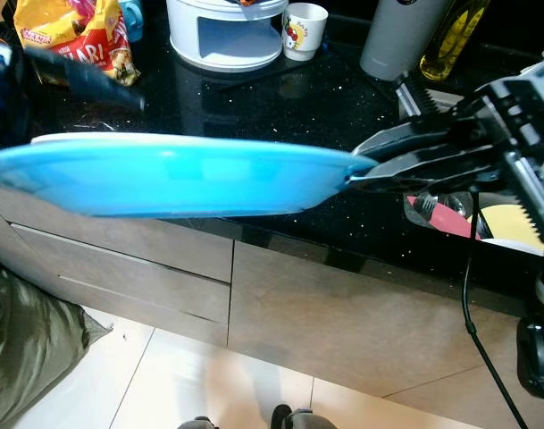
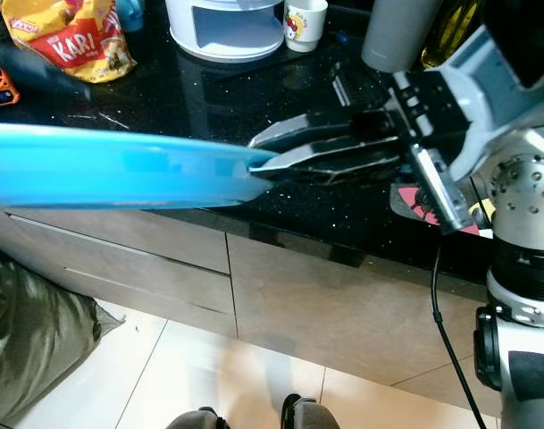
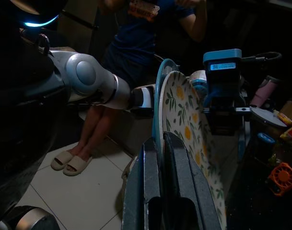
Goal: Kitchen organization
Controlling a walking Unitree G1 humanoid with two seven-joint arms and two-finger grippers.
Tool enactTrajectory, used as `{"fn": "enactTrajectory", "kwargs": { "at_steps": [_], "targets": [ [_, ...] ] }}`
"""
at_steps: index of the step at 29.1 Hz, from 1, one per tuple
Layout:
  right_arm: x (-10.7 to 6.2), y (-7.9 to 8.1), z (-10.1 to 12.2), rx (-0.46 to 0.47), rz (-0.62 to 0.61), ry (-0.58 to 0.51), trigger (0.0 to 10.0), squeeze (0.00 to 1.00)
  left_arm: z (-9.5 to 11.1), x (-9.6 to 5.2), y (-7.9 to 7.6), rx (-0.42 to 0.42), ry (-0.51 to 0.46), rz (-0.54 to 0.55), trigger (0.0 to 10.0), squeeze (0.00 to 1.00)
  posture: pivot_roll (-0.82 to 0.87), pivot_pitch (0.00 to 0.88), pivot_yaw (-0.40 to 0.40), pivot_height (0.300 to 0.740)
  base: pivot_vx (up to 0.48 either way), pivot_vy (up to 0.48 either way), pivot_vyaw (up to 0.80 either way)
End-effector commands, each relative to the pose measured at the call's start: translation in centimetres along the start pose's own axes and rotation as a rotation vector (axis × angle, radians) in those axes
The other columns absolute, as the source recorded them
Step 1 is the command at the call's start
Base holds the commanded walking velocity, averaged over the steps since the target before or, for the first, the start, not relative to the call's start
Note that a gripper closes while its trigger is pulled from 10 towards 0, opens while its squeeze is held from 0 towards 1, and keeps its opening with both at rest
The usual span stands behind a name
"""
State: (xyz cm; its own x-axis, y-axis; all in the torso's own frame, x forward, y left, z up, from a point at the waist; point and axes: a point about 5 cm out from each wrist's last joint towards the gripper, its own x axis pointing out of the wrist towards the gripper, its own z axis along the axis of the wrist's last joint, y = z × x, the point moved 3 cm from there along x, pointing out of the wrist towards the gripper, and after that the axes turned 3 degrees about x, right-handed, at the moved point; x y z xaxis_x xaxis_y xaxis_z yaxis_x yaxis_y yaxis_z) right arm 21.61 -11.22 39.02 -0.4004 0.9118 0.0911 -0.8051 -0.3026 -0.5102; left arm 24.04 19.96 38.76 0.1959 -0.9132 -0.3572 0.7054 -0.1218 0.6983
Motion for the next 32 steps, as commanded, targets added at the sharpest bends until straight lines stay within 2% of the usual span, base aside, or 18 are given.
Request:
{"fn": "enactTrajectory", "kwargs": {
  "at_steps": [1,10,17,20,25,26,29,30,31,32],
  "targets": [
    [-0.1,0.7,0.7,-0.023,0.029,0.002,0.0,0.00,0.4,0.0,0.0,0.003,-0.037,-0.003,0.0,0.00,0.11,0.114,-0.038,0.740,0.000,0.000,0.00],
    [-0.5,0.6,0.7,-0.024,0.024,0.000,0.0,0.00,1.1,-0.4,-0.1,0.002,-0.059,-0.012,0.0,0.00,0.11,0.117,-0.037,0.740,0.000,0.000,0.00],
    [-0.3,-1.0,-0.5,-0.041,-0.003,0.034,0.0,0.00,1.0,-0.4,-0.2,-0.004,-0.055,-0.016,0.0,0.00,0.11,0.117,-0.037,0.740,0.000,0.000,0.00],
    [0.4,-1.0,-1.7,-0.076,-0.033,0.140,0.0,0.00,0.5,-0.7,0.0,-0.008,-0.013,0.001,0.0,0.00,0.12,0.119,-0.040,0.740,0.000,0.000,0.00],
    [0.3,-1.0,-3.1,-0.097,-0.044,0.225,0.0,0.00,-1.3,-1.4,0.2,-0.022,0.098,0.022,0.0,0.00,0.12,0.123,-0.042,0.740,0.000,0.000,0.00],
    [0.3,-1.0,-3.6,-0.107,-0.042,0.248,0.0,0.00,-2.1,-1.8,0.1,-0.039,0.137,0.023,0.8,0.00,0.13,0.130,-0.041,0.740,0.000,0.000,0.00],
    [0.3,-1.0,-4.0,-0.115,-0.040,0.264,0.0,0.00,-2.6,-2.1,0.1,-0.052,0.161,0.025,1.4,0.00,0.14,0.132,-0.041,0.740,0.000,0.000,0.00],
    [0.3,-1.0,-4.4,-0.124,-0.039,0.281,0.0,0.00,-3.1,-2.3,0.1,-0.061,0.178,0.032,3.3,0.00,0.14,0.136,-0.043,0.740,0.000,0.000,0.00],
    [0.4,-1.2,-4.9,-0.134,-0.038,0.307,0.0,0.00,-3.6,-2.5,0.3,-0.065,0.202,0.042,3.8,0.00,0.14,0.141,-0.043,0.740,0.000,0.000,0.00],
    [0.4,-1.2,-4.9,-0.134,-0.038,0.307,0.0,0.00,-3.6,-2.5,0.3,-0.065,0.202,0.042,3.8,0.00,0.14,0.141,-0.043,0.740,0.000,0.000,0.00]
  ]
}}
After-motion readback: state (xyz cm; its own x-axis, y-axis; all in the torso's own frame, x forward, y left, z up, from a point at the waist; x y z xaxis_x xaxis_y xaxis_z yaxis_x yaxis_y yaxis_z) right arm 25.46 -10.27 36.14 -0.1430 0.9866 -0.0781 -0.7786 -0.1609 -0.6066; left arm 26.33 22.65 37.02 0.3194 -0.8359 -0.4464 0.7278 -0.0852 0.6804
